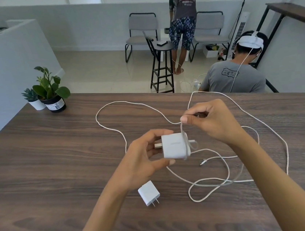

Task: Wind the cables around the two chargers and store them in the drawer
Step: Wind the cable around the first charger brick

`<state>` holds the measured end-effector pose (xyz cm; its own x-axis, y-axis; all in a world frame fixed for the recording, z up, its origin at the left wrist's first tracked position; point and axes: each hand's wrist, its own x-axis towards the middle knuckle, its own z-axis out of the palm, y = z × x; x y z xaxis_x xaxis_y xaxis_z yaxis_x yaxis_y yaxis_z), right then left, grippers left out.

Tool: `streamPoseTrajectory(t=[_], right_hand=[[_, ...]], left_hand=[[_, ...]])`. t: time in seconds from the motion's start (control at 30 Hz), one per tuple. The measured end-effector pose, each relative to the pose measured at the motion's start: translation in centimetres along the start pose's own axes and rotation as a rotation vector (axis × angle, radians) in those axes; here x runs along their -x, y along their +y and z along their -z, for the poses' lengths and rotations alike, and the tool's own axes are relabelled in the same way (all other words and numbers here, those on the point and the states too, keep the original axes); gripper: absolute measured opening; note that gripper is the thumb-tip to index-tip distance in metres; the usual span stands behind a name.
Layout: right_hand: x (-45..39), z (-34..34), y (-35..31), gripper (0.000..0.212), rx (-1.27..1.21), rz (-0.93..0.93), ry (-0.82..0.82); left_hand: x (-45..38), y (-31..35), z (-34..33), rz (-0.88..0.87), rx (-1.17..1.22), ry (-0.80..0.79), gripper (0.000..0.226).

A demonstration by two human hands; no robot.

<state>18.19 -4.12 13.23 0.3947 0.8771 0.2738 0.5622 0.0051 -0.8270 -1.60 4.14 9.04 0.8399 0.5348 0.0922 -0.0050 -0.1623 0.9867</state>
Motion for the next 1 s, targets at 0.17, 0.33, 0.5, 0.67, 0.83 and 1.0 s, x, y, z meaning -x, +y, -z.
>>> streamPoseTrajectory(t=[0.17, 0.33, 0.5, 0.67, 0.83, 1.0], right_hand=[[0.7, -0.9, 2.5, 0.008, -0.285, -0.141, 0.052], [2.9, -2.8, 4.5, 0.009, -0.409, -0.268, 0.034], [6.1, -4.5, 4.9, 0.015, -0.332, -0.331, -0.106], [7.2, -3.5, 2.7, 0.012, -0.038, -0.124, -0.123], [6.4, -1.2, -0.8, 0.006, 0.228, -0.017, -0.069], [6.0, 1.1, -3.7, 0.006, 0.370, -0.004, -0.125]], left_hand=[[0.4, 1.3, 0.1, -0.028, 0.159, 0.006, 0.059], [-0.2, 2.1, 0.2, -0.093, 0.268, 0.150, 0.061], [-1.8, 1.7, 1.0, -0.126, 0.202, 0.366, 0.060], [-3.1, 0.0, 1.3, -0.126, -0.001, 0.428, 0.056], [-3.4, -2.2, 0.9, -0.121, -0.178, 0.428, 0.059], [-3.7, -3.8, 1.3, -0.129, -0.376, 0.449, 0.057]])
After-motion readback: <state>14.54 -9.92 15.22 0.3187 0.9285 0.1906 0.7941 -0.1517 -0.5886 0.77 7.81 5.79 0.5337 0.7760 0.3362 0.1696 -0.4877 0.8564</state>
